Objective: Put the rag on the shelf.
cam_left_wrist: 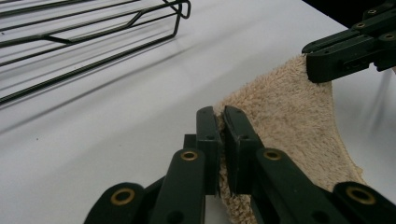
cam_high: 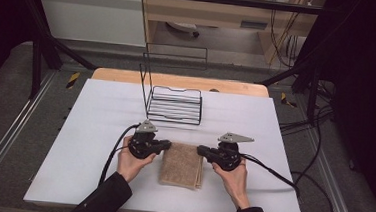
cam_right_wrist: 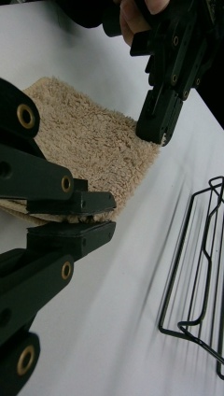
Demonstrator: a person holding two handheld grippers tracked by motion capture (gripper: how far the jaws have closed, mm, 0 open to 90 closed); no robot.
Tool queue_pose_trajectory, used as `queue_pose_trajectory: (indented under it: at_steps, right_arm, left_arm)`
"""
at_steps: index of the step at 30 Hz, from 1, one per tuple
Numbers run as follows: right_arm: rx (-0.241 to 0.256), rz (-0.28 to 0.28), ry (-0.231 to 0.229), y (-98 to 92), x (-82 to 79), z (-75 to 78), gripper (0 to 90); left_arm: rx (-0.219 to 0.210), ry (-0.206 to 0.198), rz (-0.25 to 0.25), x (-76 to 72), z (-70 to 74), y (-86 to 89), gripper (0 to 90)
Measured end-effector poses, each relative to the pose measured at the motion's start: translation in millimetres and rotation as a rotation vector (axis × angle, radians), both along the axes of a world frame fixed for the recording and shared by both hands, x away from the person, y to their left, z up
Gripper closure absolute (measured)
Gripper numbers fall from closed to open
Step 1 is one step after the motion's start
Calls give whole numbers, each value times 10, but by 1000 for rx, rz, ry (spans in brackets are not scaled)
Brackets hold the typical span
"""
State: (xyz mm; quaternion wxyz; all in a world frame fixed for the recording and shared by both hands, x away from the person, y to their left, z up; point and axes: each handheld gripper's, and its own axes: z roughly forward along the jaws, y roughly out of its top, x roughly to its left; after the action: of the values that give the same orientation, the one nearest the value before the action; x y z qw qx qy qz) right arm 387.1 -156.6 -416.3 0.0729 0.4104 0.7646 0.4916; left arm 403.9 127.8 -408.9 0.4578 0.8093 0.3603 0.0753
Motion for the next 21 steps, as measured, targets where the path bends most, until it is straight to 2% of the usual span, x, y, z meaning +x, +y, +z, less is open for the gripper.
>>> queue_pose_trajectory:
  at_steps: [14,21]
  right_arm:
    - [19,0,-55,-81,-52,160,849]
    - [17,6,-99,-91,-90,251,849]
  left_arm:
    - [-25,-44,-9,-92,162,-30,853]
    - [-40,-68,-7,-135,240,-28,853]
